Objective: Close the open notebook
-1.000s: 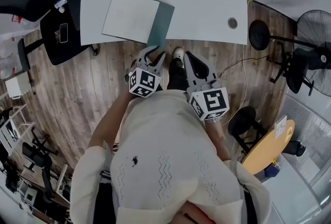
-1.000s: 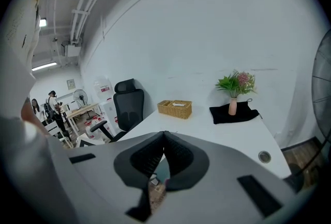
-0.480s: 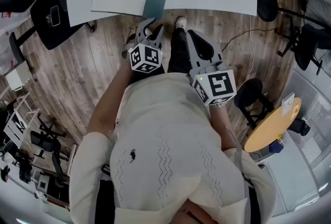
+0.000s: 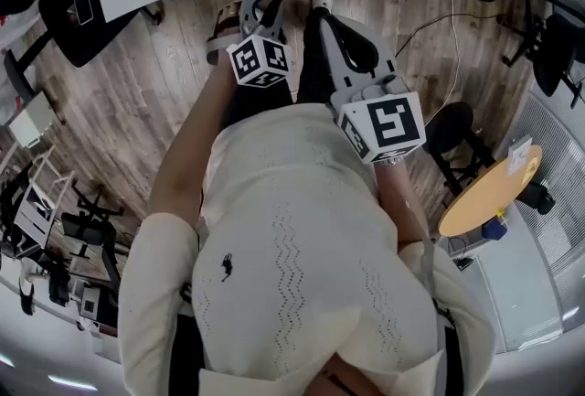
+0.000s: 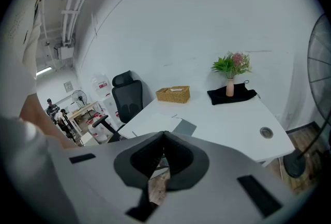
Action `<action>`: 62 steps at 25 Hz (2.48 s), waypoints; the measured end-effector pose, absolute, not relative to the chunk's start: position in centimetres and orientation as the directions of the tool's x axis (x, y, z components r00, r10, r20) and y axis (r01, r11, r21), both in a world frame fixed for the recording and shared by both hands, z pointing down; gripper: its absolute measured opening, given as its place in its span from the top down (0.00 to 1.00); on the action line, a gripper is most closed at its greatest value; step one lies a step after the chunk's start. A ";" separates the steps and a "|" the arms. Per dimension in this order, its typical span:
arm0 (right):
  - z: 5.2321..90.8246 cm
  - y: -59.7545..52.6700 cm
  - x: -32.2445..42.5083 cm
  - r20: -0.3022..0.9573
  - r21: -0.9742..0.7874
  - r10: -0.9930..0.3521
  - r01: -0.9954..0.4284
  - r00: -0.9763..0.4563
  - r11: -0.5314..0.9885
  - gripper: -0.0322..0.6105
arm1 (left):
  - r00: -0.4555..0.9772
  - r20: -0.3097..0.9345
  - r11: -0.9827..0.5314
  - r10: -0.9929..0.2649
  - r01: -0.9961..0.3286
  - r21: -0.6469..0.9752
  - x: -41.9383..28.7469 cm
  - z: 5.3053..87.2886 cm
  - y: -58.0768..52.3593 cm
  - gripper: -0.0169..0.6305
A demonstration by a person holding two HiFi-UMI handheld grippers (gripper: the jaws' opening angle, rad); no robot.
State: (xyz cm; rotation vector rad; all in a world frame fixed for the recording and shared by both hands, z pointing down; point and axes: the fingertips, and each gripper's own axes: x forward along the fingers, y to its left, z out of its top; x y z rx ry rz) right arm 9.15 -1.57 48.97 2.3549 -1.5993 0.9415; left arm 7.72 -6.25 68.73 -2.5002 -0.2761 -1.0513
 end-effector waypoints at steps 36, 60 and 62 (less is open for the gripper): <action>49.0 -1.8 8.8 0.570 -0.204 -0.791 -0.894 0.223 -0.399 0.95 | 0.677 0.733 -0.988 0.061 0.146 -0.053 9.2 69.6 -7.3 0.94; 46.9 -3.4 7.9 0.533 -0.166 -0.822 -0.928 0.200 -0.333 0.95 | 0.803 0.579 -0.985 0.141 0.057 0.160 8.5 64.8 -8.6 0.94; 46.7 -3.6 7.9 0.525 -0.162 -0.827 -0.931 0.200 -0.328 0.95 | 0.805 0.577 -0.986 0.135 0.052 0.159 8.3 64.7 -8.6 0.94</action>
